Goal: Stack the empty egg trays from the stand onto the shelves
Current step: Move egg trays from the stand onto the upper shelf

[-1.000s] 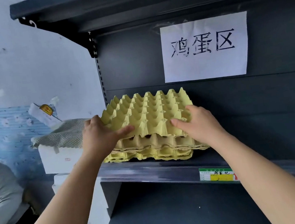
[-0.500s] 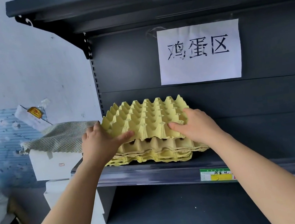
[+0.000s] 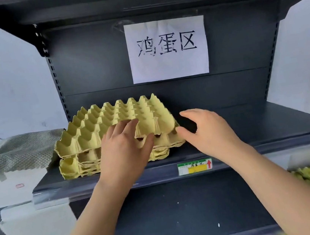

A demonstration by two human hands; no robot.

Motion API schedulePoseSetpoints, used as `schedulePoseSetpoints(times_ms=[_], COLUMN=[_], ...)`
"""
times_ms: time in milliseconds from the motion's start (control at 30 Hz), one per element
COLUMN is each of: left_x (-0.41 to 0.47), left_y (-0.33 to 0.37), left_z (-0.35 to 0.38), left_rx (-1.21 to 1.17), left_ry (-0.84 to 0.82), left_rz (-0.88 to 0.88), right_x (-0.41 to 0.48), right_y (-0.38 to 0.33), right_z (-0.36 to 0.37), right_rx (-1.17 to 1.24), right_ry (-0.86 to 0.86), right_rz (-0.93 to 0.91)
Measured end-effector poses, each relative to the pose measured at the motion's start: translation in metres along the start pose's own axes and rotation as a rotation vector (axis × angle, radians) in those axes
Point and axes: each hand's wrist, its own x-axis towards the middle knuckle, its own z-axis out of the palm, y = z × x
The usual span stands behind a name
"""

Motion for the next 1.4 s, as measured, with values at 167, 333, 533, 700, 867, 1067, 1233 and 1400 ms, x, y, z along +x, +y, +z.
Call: schedulePoseSetpoints(times_ms=[167, 333, 533, 700, 867, 1067, 1233, 1400], left_x=[-0.020, -0.038, -0.063, -0.092, -0.119, -0.135, -0.129, -0.110], left_y=[0.064, 0.148, 0.277, 0.386, 0.475, 0.549, 0.597, 0.638], left_z=[0.045, 0.096, 0.162, 0.227, 0.289, 0.371, 0.447, 0.528], left_rx=[-0.146, -0.272, -0.392, -0.431, -0.471, -0.424, -0.395, -0.347], left_ry=[-0.074, -0.192, -0.312, -0.419, -0.553, -0.686, -0.772, -0.905], left_rz=[0.116, 0.205, 0.280, 0.301, 0.308, 0.301, 0.260, 0.201], right_x=[-0.055, -0.116, -0.196, -0.259, -0.307, -0.334, -0.330, -0.316], right_y=[0.053, 0.128, 0.238, 0.333, 0.425, 0.524, 0.618, 0.714], right_z=[-0.024, -0.057, -0.116, -0.159, -0.185, -0.192, -0.185, -0.175], right_rx=[-0.085, -0.141, -0.246, -0.296, -0.322, -0.320, -0.325, -0.282], right_ry=[0.022, 0.059, 0.008, -0.004, -0.060, -0.079, -0.124, -0.147], right_rz=[0.111, 0.272, 0.415, 0.490, 0.616, 0.719, 0.781, 0.860])
